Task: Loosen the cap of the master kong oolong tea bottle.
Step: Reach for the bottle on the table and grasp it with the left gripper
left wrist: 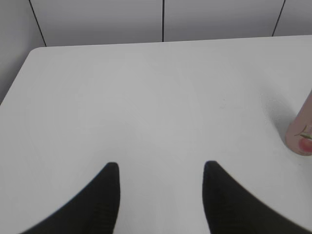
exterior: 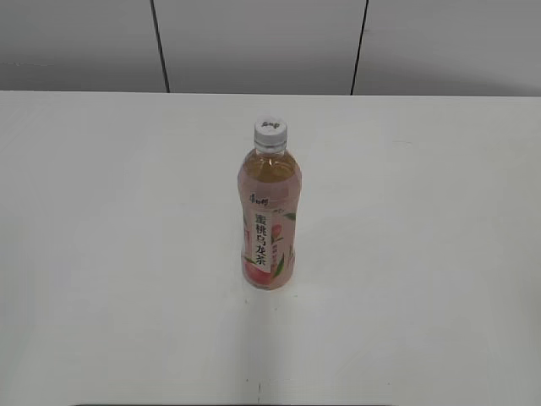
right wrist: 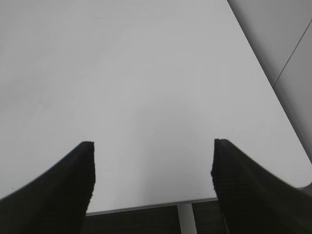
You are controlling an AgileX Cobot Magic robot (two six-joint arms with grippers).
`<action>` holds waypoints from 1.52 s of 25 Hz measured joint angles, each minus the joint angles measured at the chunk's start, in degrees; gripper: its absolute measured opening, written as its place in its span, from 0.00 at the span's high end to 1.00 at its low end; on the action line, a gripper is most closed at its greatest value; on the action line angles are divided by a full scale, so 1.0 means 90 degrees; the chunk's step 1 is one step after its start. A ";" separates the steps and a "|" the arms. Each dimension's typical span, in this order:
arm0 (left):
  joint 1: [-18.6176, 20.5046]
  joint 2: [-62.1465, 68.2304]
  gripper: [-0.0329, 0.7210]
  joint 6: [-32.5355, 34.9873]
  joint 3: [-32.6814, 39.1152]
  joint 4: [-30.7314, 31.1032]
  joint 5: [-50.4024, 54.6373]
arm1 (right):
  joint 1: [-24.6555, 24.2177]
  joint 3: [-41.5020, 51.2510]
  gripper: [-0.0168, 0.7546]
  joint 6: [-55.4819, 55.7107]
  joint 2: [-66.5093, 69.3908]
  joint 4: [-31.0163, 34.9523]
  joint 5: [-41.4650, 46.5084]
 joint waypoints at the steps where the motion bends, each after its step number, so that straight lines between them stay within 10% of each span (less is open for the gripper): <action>1: 0.0000 0.0000 0.50 0.0000 0.0000 0.0000 0.0000 | 0.0000 0.0000 0.25 0.0000 0.0000 0.0000 0.0000; 18: 0.0000 0.0140 0.50 0.0000 -0.0092 -0.0086 -0.0287 | 0.0000 0.0000 0.25 0.0000 0.0000 0.0000 0.0000; 38: -0.0014 0.2874 0.50 0.0000 0.1891 -0.0668 -0.7323 | 0.0000 0.0000 0.25 0.0000 0.0000 0.0000 0.0000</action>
